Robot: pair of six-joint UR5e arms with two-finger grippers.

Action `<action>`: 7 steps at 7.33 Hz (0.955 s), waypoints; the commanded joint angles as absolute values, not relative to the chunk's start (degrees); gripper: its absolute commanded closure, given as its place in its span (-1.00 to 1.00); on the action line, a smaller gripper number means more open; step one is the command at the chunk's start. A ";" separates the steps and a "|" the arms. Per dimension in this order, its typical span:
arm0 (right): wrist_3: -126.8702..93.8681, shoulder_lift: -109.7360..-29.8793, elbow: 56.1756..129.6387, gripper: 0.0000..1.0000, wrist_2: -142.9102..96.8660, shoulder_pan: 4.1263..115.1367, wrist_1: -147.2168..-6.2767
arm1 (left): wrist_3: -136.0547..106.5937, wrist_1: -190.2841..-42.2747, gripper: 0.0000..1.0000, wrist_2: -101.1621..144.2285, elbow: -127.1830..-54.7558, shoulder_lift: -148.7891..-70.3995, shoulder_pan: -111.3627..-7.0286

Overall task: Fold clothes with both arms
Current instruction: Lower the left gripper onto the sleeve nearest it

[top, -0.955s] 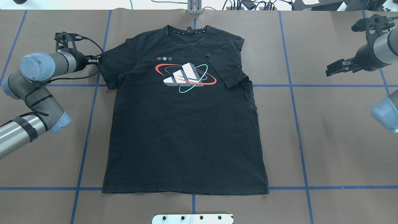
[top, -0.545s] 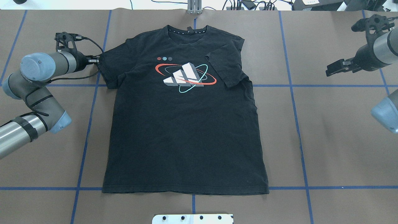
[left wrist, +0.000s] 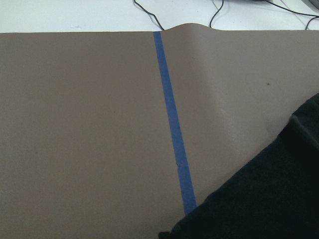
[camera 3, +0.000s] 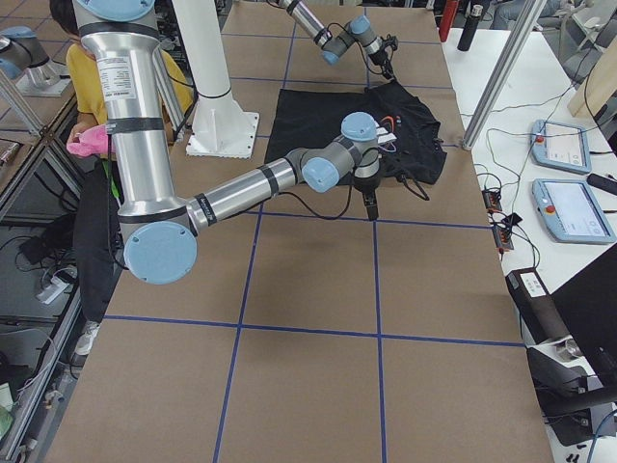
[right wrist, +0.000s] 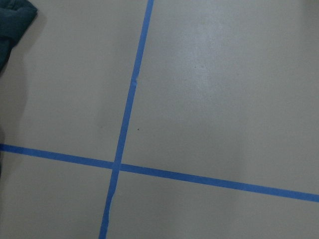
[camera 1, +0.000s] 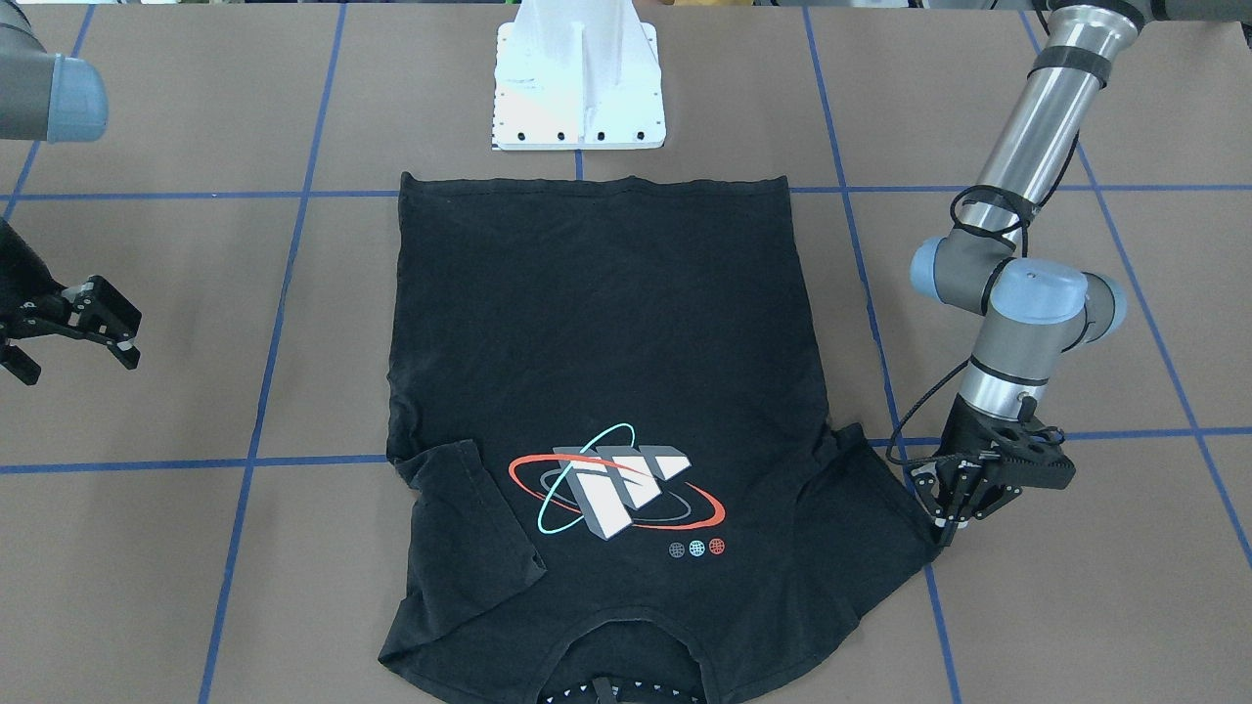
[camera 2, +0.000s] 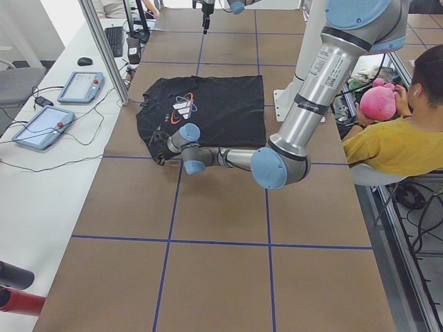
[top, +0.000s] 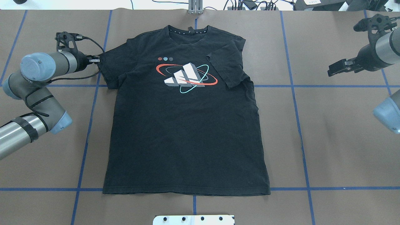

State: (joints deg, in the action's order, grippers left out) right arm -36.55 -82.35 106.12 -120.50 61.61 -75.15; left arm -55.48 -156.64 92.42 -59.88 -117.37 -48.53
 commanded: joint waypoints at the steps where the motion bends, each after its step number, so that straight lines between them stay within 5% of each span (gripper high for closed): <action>1: -36.65 -82.35 106.17 -1.00 -120.50 61.61 -75.15 | -55.63 -156.80 1.00 92.98 -62.21 -117.33 -48.78; 7: -36.83 -82.35 106.17 -1.00 -120.50 61.61 -75.15 | -64.75 -140.66 1.00 93.08 -66.18 -130.40 -47.21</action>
